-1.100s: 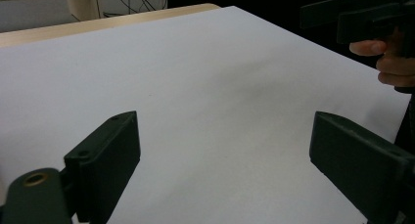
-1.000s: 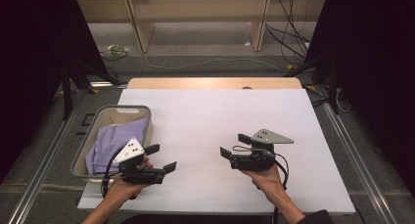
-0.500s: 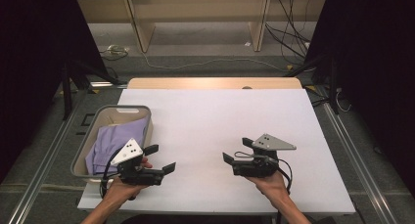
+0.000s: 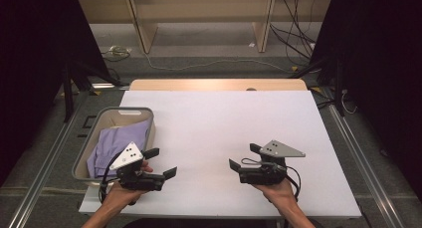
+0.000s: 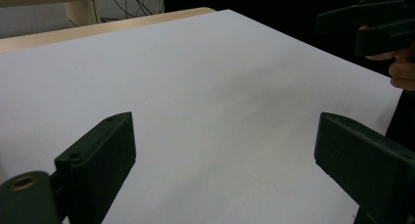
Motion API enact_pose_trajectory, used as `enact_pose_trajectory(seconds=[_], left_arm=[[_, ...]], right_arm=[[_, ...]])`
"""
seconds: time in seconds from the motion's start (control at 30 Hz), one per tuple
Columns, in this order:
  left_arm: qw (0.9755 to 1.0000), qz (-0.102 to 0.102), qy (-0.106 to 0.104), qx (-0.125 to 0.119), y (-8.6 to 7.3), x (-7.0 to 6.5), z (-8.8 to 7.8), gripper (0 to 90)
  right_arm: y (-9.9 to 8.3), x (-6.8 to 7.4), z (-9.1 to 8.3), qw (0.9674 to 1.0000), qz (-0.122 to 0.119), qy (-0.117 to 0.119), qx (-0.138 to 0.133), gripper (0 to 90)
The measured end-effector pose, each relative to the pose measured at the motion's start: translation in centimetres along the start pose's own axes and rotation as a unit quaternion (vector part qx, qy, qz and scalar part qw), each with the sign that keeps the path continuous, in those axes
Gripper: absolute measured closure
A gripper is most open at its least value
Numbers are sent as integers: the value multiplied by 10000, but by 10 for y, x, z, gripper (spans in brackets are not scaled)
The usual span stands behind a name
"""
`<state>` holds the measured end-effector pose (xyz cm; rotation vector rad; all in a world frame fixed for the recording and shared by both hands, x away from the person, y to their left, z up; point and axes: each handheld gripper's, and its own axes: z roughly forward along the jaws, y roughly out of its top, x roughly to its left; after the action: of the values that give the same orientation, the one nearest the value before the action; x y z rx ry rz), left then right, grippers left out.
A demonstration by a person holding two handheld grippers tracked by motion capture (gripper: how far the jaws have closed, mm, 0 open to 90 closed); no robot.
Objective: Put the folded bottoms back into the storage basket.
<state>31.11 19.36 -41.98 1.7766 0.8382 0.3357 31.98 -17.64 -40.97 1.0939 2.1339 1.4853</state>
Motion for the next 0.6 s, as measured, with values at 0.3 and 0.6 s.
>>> enact_pose_trajectory(seconds=[0.3,0.6], left_arm=[[10000,2,-20,4,-1,-2,-4,76],[10000,-3,-35,-32,-1,-3,-5,70]], right_arm=[[-2,1,-5,10000,37,-18,-30,119],[-3,0,-7,9999,100,-12,-29,118]])
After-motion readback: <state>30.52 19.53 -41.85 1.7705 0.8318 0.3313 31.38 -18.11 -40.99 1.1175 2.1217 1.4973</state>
